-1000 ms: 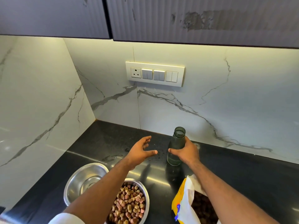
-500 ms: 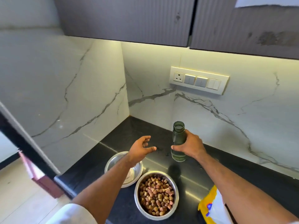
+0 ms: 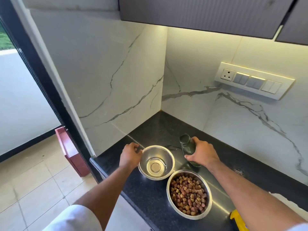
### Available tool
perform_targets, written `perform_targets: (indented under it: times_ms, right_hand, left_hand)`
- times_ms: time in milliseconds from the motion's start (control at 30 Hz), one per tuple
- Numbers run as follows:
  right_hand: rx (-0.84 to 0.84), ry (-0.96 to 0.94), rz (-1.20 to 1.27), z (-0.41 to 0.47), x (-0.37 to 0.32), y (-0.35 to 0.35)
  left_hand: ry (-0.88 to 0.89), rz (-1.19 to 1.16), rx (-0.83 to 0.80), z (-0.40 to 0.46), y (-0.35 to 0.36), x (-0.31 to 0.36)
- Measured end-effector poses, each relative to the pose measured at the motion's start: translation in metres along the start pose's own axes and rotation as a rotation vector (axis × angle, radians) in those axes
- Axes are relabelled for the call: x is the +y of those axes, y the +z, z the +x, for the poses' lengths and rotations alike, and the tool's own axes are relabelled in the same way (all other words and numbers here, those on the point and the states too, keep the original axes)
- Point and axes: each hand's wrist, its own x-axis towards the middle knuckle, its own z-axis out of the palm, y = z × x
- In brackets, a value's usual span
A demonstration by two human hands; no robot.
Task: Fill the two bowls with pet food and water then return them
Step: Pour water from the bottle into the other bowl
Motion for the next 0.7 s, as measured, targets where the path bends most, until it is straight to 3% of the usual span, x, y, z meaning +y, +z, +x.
perform_targets:
  times_ms: [100,200,700]
  right_hand:
    - [-0.024,-0.026,-0.066,0.001,-0.004,0.009]
    - [-0.026,-0.062,-0.160,0.002,-0.006,0.015]
    - [-0.045,-0.094,-0.498,0.012,-0.003,0.021]
  left_hand:
    - [-0.077,0.076,-0.112,-0.003,0.002,-0.018]
    - [-0.134,-0.009,-0.187,-0.003,0.008,-0.024]
    - [-0.131,-0.225,-0.255,0.014,0.032,-0.006]
